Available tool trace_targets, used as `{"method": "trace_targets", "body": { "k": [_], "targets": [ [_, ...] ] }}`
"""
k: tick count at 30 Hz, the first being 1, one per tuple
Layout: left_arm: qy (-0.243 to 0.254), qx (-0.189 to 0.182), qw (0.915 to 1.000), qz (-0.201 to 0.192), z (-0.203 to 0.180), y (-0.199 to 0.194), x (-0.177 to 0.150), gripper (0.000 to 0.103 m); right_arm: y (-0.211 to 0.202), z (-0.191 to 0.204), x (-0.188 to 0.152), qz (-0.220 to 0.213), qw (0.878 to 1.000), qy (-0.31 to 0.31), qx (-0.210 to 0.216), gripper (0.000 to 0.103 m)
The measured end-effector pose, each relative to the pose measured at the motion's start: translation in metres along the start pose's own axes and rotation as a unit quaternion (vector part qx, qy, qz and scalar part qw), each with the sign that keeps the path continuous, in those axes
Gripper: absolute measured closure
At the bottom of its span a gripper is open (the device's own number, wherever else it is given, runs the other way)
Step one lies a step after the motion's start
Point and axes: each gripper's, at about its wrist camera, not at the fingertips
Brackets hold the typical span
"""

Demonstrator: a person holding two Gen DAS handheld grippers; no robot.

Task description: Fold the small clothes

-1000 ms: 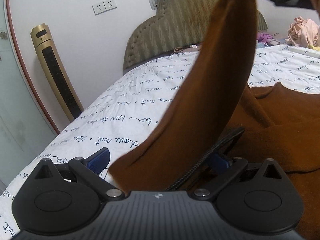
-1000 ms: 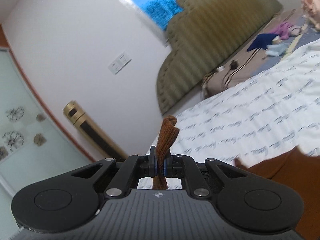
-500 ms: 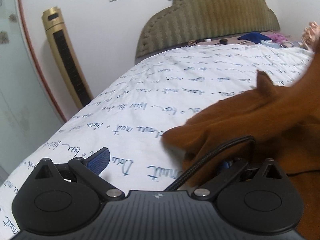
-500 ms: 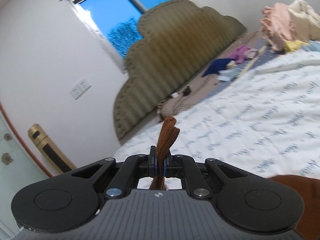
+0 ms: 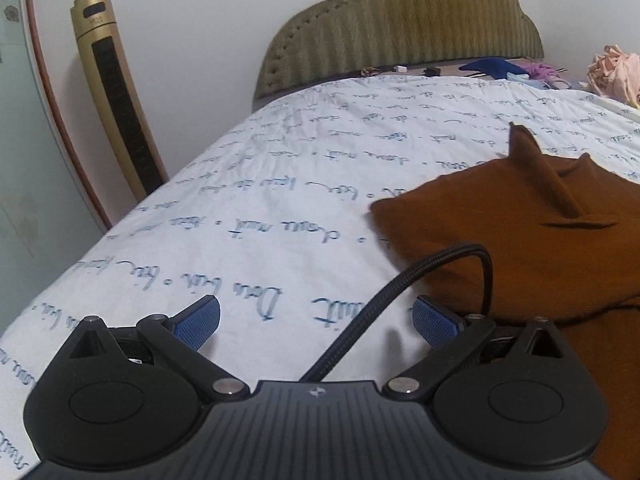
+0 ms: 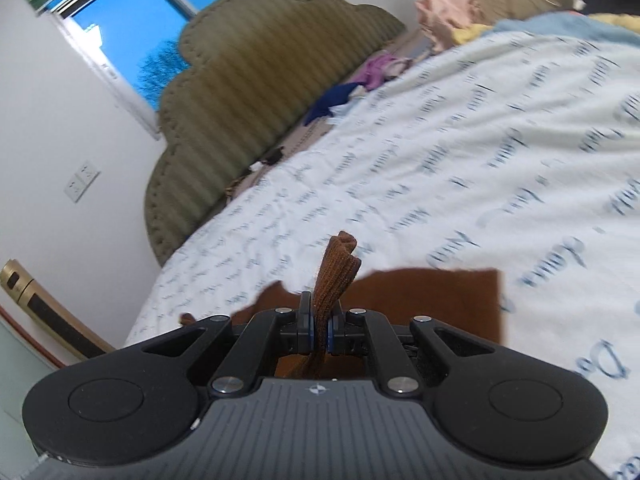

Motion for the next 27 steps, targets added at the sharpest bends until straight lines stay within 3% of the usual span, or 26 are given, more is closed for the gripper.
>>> {"method": "trace_targets", "body": {
  "k": [7, 12, 19, 24, 27],
  "targets": [
    [-0.026, -0.01, 0.9996, -0.01, 0.01, -0.019, 0.009, 0.0, -0.002, -0.019, -0.017, 0.028, 1.0, 0.009, -0.008, 0.089],
    [-0.006, -0.049, 0.9983, -0.03, -0.021, -0.033, 0.019, 0.0, -0.003, -0.024, -0.022, 0.03, 0.999, 0.014, -0.012, 0.089],
    [0.015, -0.067, 0.9975, -0.014, -0.062, -0.024, 0.015, 0.0, -0.013, -0.02, -0.024, 0.021, 0.999, -0.007, -0.028, 0.089],
    [0.03, -0.057, 0.9979, -0.01, -0.072, -0.02, 0.01, 0.0, -0.021, -0.015, -0.023, -0.013, 0.994, -0.055, -0.098, 0.08],
    [0.032, -0.054, 0.998, -0.01, -0.075, -0.02, 0.008, 0.0, -0.034, -0.009, -0.024, -0.064, 0.984, -0.08, -0.148, 0.072]
  ]
}}
Point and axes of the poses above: each gripper's, at about its wrist camera, not at the fingertips, and y roughly the way its jaws point, z to its left, x to its top, and after that the axes turned 12 degrees about -x, right-handed
